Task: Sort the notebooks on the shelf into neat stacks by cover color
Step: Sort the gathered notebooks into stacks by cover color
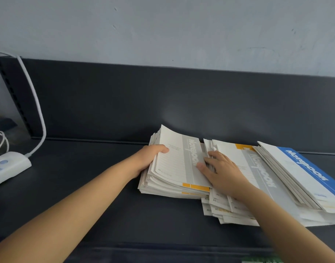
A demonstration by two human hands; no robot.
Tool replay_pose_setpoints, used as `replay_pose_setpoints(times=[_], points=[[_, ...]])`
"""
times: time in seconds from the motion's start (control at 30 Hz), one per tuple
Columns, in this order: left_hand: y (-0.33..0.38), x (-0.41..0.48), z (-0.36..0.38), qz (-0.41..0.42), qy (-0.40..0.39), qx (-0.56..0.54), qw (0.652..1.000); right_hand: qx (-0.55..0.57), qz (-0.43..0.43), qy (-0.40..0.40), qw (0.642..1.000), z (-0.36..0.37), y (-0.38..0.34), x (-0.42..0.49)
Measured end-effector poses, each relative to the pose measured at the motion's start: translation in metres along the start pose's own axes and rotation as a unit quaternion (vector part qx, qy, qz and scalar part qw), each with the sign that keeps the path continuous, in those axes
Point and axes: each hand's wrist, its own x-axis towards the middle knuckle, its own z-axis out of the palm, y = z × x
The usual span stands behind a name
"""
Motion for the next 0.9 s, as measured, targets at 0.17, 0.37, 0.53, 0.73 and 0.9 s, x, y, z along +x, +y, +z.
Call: replay_pose_setpoints(times=[0.17, 0.37, 0.53, 0.73, 0.9], points=[[0.007, 0.009, 0.025, -0.004, -0.004, 0.013, 1.0, 0.002, 0.0, -0.001, 1.0, -0.006, 0.028, -0.002], [0.024, 0.009, 0.082, 0.002, -0.005, 0.005, 1.0, 0.006, -0.004, -0.001, 1.0, -0.023, 0.079, -0.013], [0.039, 0.021, 0.136, 0.012, -0.016, 0.006, 1.0, 0.013, 0.007, -0.004, 1.0, -0.039, 0.134, -0.022], [0.054, 0.028, 0.18, 0.008, -0.013, 0.018, 1.0, 0.007, 0.004, -0.001, 1.0, -0.051, 0.178, -0.028], [0.062, 0.037, 0.207, 0.013, -0.018, 0.021, 1.0, 0.004, 0.01, 0.001, 1.0, -0.057, 0.208, -0.031]])
